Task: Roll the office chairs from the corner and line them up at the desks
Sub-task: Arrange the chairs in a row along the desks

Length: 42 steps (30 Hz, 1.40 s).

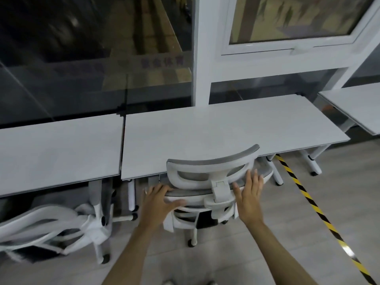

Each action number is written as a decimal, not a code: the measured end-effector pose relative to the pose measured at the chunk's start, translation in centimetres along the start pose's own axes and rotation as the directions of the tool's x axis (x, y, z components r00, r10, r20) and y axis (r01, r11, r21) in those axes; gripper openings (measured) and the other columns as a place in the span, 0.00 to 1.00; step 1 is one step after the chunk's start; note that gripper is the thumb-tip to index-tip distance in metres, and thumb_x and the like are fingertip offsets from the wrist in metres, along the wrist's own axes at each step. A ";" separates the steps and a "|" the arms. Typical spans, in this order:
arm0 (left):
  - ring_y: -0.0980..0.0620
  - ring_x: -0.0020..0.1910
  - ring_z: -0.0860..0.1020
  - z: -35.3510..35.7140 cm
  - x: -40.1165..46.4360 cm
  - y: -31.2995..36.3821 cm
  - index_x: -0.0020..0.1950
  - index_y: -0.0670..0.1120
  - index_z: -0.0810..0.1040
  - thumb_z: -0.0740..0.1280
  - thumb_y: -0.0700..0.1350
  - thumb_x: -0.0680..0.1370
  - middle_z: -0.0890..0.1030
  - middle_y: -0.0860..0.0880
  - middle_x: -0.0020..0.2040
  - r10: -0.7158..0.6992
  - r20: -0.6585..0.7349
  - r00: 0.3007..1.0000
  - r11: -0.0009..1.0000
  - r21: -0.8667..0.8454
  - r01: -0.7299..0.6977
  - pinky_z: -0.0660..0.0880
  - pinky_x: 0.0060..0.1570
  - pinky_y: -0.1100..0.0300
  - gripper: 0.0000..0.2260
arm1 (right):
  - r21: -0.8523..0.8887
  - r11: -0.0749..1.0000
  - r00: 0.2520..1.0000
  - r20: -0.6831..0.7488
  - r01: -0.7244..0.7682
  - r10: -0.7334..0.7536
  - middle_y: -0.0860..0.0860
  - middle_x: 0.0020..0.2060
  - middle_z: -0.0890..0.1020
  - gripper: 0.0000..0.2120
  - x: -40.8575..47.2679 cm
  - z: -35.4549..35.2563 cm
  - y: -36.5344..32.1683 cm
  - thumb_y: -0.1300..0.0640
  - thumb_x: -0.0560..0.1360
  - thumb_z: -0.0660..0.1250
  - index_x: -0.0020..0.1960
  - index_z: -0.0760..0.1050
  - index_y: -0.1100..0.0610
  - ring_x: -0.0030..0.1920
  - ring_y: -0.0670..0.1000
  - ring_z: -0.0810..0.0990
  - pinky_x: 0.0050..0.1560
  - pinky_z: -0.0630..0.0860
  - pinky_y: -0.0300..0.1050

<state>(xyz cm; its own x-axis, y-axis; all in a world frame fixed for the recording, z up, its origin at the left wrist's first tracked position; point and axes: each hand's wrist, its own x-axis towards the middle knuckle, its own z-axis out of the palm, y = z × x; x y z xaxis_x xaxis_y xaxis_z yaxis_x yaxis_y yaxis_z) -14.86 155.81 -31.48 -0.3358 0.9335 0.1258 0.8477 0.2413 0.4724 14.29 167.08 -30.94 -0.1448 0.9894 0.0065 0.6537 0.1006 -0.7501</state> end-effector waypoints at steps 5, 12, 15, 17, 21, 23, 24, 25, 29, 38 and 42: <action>0.54 0.50 0.73 0.6 0.8 0.0 0.49 0.54 0.81 0.58 0.82 0.66 0.75 0.63 0.47 0.003 -0.042 0.999 0.999 -0.034 -0.004 0.62 0.54 0.56 0.35 | 0.046 0.999 0.999 -0.036 0.025 -0.023 0.42 0.82 0.38 0.35 0.7 0.1 0.1 0.42 0.83 0.56 0.83 0.46 0.50 0.79 0.43 0.30 0.77 0.46 0.49; 0.59 0.50 0.68 1.1 0.2 0.8 0.50 0.53 0.81 0.59 0.80 0.68 0.73 0.63 0.47 -0.005 -0.085 0.996 1.000 -0.031 0.002 0.70 0.60 0.45 0.33 | 0.053 0.999 1.000 -0.011 0.011 -0.010 0.39 0.81 0.35 0.34 1.2 -0.4 0.5 0.41 0.83 0.55 0.83 0.44 0.47 0.78 0.42 0.29 0.77 0.45 0.49; 0.54 0.51 0.71 1.6 0.2 0.8 0.50 0.54 0.80 0.60 0.80 0.68 0.74 0.60 0.48 0.000 -0.071 0.997 1.000 0.000 0.000 0.70 0.61 0.42 0.32 | 0.043 0.999 1.000 0.012 -0.007 0.006 0.38 0.80 0.35 0.35 1.2 -0.8 0.6 0.40 0.82 0.55 0.83 0.43 0.45 0.78 0.41 0.28 0.76 0.43 0.48; 0.54 0.50 0.72 1.7 0.1 0.6 0.50 0.54 0.79 0.61 0.80 0.68 0.74 0.60 0.49 0.003 -0.059 0.998 1.000 0.013 -0.003 0.71 0.61 0.41 0.31 | 0.033 0.999 0.999 0.039 -0.025 0.024 0.38 0.80 0.35 0.36 1.3 -1.1 0.6 0.38 0.82 0.55 0.83 0.42 0.45 0.78 0.40 0.28 0.76 0.42 0.48; 0.53 0.52 0.73 1.9 -0.8 0.7 0.52 0.55 0.79 0.61 0.79 0.69 0.75 0.59 0.51 0.009 -0.049 0.999 0.998 0.058 -0.006 0.71 0.62 0.38 0.31 | -0.024 0.999 0.996 0.083 -0.024 0.026 0.39 0.80 0.35 0.38 1.0 -1.5 1.1 0.37 0.82 0.55 0.83 0.40 0.47 0.78 0.41 0.28 0.77 0.40 0.47; 0.51 0.51 0.74 2.0 -1.5 1.1 0.52 0.54 0.80 0.60 0.80 0.69 0.75 0.57 0.51 0.006 -0.073 0.997 0.998 0.057 -0.002 0.72 0.60 0.37 0.32 | -0.040 0.999 0.997 0.070 -0.027 0.030 0.39 0.81 0.37 0.38 0.5 -1.6 1.4 0.38 0.82 0.56 0.83 0.40 0.49 0.78 0.40 0.29 0.79 0.41 0.49; 0.51 0.51 0.74 2.0 -1.8 1.3 0.52 0.53 0.80 0.59 0.80 0.69 0.76 0.57 0.51 0.005 -0.090 0.996 0.998 0.060 0.000 0.73 0.59 0.37 0.33 | -0.047 0.998 0.997 0.065 -0.029 0.032 0.40 0.81 0.38 0.38 0.3 -1.7 1.5 0.38 0.82 0.56 0.83 0.41 0.50 0.78 0.40 0.29 0.79 0.42 0.49; 0.51 0.51 0.74 2.0 -2.1 1.4 0.52 0.53 0.80 0.59 0.80 0.69 0.76 0.56 0.52 0.006 -0.101 0.995 0.998 0.062 0.000 0.73 0.59 0.36 0.33 | -0.052 0.998 0.997 0.069 -0.032 0.035 0.40 0.82 0.39 0.39 0.1 -1.9 1.6 0.37 0.82 0.56 0.83 0.41 0.51 0.78 0.40 0.29 0.80 0.43 0.50; 0.50 0.56 0.72 1.8 -2.7 1.7 0.54 0.54 0.80 0.58 0.81 0.69 0.76 0.55 0.55 -0.003 -0.089 0.996 0.997 0.077 0.010 0.71 0.62 0.34 0.34 | -0.059 0.998 0.991 0.135 -0.009 0.017 0.39 0.81 0.37 0.43 -0.3 -2.9 2.2 0.36 0.80 0.58 0.83 0.37 0.51 0.78 0.39 0.30 0.79 0.41 0.47; 0.48 0.63 0.72 2.1 -2.3 2.3 0.58 0.55 0.78 0.57 0.82 0.68 0.74 0.55 0.58 -0.074 -0.029 0.997 0.996 0.054 0.075 0.66 0.69 0.33 0.35 | -0.078 0.997 0.990 0.137 -0.026 0.037 0.42 0.82 0.39 0.45 0.5 -3.3 2.0 0.35 0.78 0.59 0.83 0.40 0.53 0.80 0.44 0.32 0.79 0.41 0.48; 0.49 0.60 0.73 2.6 -3.1 2.4 0.57 0.53 0.80 0.60 0.81 0.68 0.76 0.54 0.58 -0.051 -0.089 0.995 0.998 0.042 0.055 0.70 0.65 0.36 0.36 | -0.111 0.994 0.997 0.076 0.014 -0.005 0.44 0.82 0.51 0.45 0.1 -4.1 2.7 0.32 0.76 0.62 0.83 0.50 0.53 0.81 0.41 0.40 0.81 0.47 0.49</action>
<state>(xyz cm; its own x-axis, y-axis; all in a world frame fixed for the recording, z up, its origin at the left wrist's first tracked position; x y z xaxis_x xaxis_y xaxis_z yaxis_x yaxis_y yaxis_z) -10.68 154.23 -33.03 -0.4140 0.8926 0.1785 0.8444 0.3034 0.4414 19.12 167.89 -30.27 -0.2042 0.9781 -0.0395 0.7299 0.1253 -0.6719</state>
